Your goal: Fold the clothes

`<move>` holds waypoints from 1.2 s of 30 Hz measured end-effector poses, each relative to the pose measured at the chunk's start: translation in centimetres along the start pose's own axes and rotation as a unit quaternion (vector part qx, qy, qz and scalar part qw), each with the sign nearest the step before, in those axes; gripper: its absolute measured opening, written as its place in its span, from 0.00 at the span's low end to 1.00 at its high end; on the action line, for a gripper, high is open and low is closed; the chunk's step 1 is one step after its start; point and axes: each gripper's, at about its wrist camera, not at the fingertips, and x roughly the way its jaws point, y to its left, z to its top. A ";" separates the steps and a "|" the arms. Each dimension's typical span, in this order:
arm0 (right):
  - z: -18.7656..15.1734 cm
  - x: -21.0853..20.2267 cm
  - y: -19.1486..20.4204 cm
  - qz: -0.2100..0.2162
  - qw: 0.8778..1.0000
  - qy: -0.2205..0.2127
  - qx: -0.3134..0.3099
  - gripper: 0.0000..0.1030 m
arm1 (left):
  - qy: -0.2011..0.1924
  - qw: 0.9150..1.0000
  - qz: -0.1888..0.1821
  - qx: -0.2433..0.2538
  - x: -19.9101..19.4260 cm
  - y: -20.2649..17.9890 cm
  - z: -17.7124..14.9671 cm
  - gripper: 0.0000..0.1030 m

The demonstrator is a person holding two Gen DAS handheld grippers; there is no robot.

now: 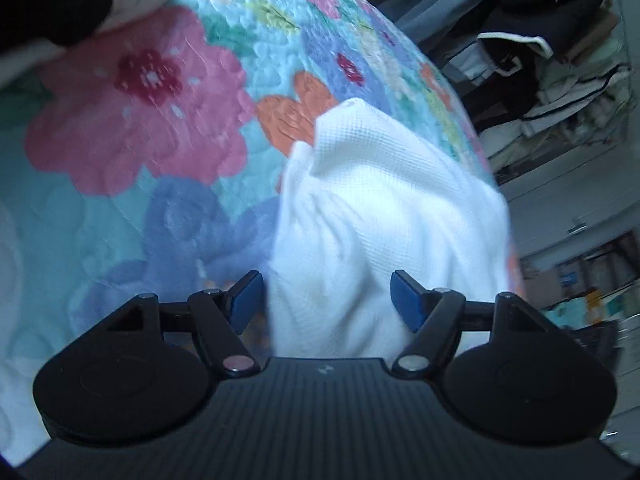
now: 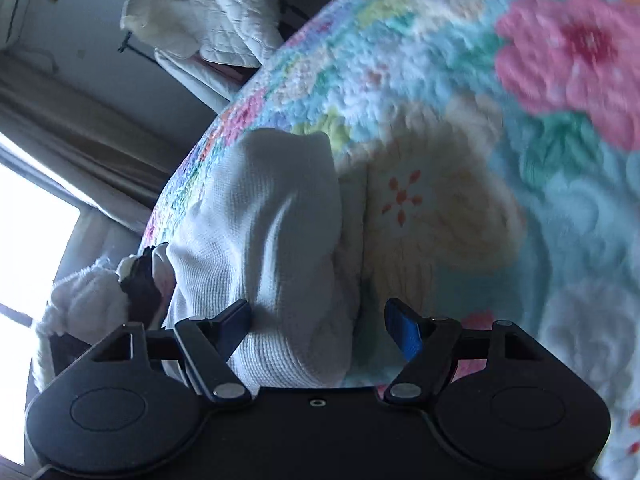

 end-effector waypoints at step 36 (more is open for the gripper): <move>7.6 -20.2 -4.7 -0.119 0.951 -0.203 -0.202 0.48 | -0.063 0.959 -0.092 0.260 15.9 -31.2 -10.2 0.54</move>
